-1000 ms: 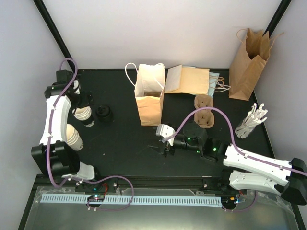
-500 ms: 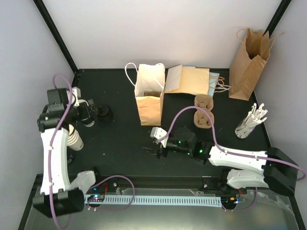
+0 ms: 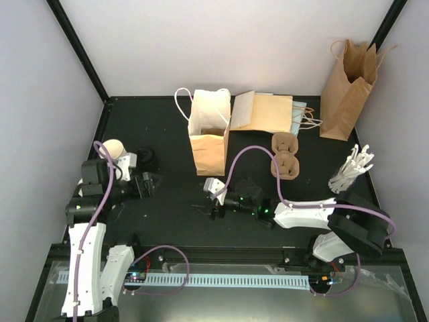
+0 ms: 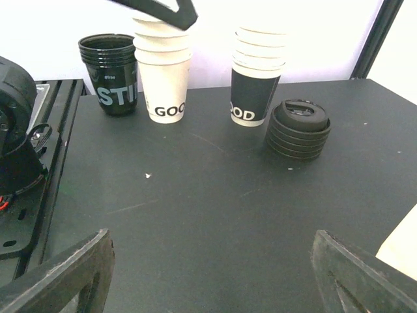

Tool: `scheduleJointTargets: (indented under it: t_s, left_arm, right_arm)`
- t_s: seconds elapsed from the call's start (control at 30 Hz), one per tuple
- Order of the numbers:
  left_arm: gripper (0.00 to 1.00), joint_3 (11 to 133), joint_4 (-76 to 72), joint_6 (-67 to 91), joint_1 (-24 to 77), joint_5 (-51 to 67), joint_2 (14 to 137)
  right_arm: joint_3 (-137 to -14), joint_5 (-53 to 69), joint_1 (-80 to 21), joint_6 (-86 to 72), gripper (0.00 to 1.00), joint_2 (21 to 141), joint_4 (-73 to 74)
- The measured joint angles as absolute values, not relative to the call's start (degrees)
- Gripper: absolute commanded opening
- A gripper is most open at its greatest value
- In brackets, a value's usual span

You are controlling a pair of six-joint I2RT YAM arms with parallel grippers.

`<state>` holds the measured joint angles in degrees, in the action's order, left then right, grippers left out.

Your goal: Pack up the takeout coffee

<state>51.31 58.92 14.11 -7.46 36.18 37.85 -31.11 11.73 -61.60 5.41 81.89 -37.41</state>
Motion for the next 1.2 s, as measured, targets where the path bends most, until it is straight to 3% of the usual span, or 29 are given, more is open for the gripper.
scheduleJointTargets:
  t_s: [0.4,0.73,1.2]
  left_arm:
    - [0.91,47.6,59.0,14.8,-5.3,36.0,38.5]
    - [0.81,57.2,60.4,12.3,-5.1,22.7,46.0]
    - [0.79,60.3,60.2,10.8,-5.1,16.0,49.7]
  right_arm:
    - [-31.2,12.6,-61.3,6.0,0.89,82.9,-37.3]
    - [-33.1,12.5,-61.3,7.4,0.96,77.4,-30.1]
    - [-35.6,12.1,-61.3,8.9,1.00,72.9,-21.7]
